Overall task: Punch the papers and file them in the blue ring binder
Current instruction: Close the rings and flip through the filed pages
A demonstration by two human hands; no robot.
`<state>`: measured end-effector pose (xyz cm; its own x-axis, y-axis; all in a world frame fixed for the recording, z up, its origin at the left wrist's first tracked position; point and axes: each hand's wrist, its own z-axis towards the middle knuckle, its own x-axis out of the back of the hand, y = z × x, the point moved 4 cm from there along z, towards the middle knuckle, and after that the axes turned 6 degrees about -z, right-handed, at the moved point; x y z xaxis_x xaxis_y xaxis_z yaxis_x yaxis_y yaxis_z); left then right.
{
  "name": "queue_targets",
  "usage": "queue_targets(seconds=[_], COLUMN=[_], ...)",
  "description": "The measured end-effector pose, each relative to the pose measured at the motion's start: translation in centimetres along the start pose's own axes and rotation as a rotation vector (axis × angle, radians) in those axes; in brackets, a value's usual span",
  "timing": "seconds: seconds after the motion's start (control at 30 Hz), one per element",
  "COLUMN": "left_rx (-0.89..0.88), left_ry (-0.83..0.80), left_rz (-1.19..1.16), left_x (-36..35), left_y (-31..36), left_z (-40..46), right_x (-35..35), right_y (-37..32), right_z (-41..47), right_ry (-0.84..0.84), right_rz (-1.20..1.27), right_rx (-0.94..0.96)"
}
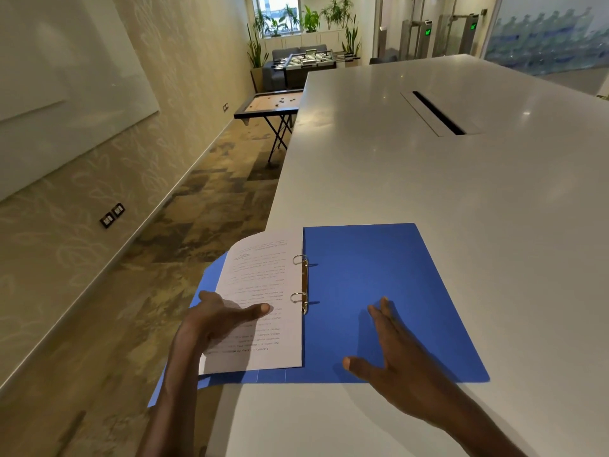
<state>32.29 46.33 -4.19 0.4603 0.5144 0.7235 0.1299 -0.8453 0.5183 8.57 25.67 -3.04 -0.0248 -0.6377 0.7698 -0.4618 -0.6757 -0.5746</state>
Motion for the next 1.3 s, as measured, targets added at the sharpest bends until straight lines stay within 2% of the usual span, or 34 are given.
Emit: queue_targets(seconds=[0.37,0.47,0.6,0.67,0.83,1.0,1.13,1.3], left_rx=[-0.066,-0.11,-0.196,-0.246,-0.366,-0.51,-0.646,-0.69], left_ry=[0.155,0.089,-0.149,-0.213,-0.212,-0.139,-0.026,0.013], left_rz=[-0.065,-0.166,-0.422,-0.486,-0.584,-0.701,-0.528,-0.448], left_x=[1.8,3.0,4.3,4.8,4.8,3.1,0.8,-3.4], left_y=[1.1,1.6,2.8,3.6,5.8,9.2,11.8,14.2], left_z=[-0.1,-1.0,-3.6,-4.9,-7.2,-9.9,-11.7,-12.8], right_x=[-0.2,-0.2,-0.3,-0.3,-0.3,0.7,1.3,1.6], right_y=[0.1,0.2,0.3,0.3,0.3,0.5,1.1,1.6], right_z=[0.1,0.2,0.2,0.2,0.3,0.2,0.4,0.6], right_ry=[-0.009,-0.015,-0.021,-0.022,0.001,0.067,0.069,0.107], right_rz=[-0.011,0.0,0.023,0.019,0.061,0.328,0.494,0.613], right_rx=[-0.003,0.005,0.017,0.016,0.003,-0.03,-0.085,-0.162])
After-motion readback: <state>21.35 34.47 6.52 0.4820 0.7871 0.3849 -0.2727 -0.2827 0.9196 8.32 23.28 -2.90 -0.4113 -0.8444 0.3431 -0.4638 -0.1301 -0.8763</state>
